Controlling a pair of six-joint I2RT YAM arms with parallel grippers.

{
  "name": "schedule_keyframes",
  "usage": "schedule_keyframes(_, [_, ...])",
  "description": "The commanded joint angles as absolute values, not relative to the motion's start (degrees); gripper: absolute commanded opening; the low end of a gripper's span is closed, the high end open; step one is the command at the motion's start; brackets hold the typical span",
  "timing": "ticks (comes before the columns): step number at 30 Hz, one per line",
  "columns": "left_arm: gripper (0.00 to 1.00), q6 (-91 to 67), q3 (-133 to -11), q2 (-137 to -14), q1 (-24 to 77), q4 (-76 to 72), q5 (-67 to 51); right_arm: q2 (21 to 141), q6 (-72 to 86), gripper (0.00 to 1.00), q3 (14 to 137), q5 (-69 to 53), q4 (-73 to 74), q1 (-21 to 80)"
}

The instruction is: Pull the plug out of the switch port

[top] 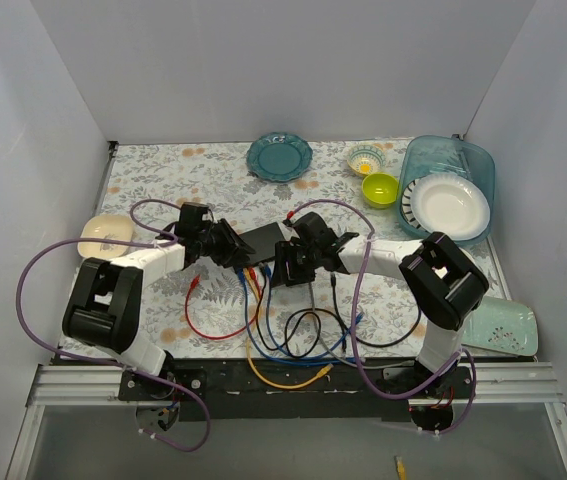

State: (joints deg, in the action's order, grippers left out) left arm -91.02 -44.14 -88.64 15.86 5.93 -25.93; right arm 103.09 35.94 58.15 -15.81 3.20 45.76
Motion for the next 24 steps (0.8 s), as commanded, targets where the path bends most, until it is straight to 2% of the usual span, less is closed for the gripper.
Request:
schedule_keyframes(1, [0.32, -89.83, -42.63, -89.03, 15.64, 5.71, -25.40, 103.44, 36.65, 0.61, 58.88, -17.05, 3.08, 46.49])
schedule_keyframes(7, [0.32, -89.82, -42.01, -89.38, 15.56, 5.80, -25.40, 103.19, 37.17, 0.60, 58.37, -15.74, 2.48, 47.02])
schedule_keyframes(12, [0.32, -90.26, -41.57, -89.38, 15.56, 5.36, -25.40, 102.56, 36.13, 0.66, 60.45, -16.61, 3.51, 46.93])
schedule_keyframes(16, [0.32, -90.61, -41.57, -89.65, 15.56, 5.36, -25.40, 106.17, 35.16, 0.61, 61.88, -19.07, 5.62, 47.20])
schedule_keyframes(19, [0.32, -90.53, -41.57, -89.65, 15.56, 5.36, -25.14, 107.66, 34.19, 0.46, 61.53, -19.25, 6.68, 47.37])
schedule_keyframes(23, [0.32, -90.53, -41.92, -89.82, 15.56, 5.54, -25.14, 107.23, 32.78, 0.13, 60.30, -16.80, 9.22, 47.37])
schedule_keyframes(24, [0.32, -90.61, -42.10, -90.00, 15.56, 5.62, -25.14, 106.44, 32.52, 0.10, 60.12, -15.48, 11.14, 47.29])
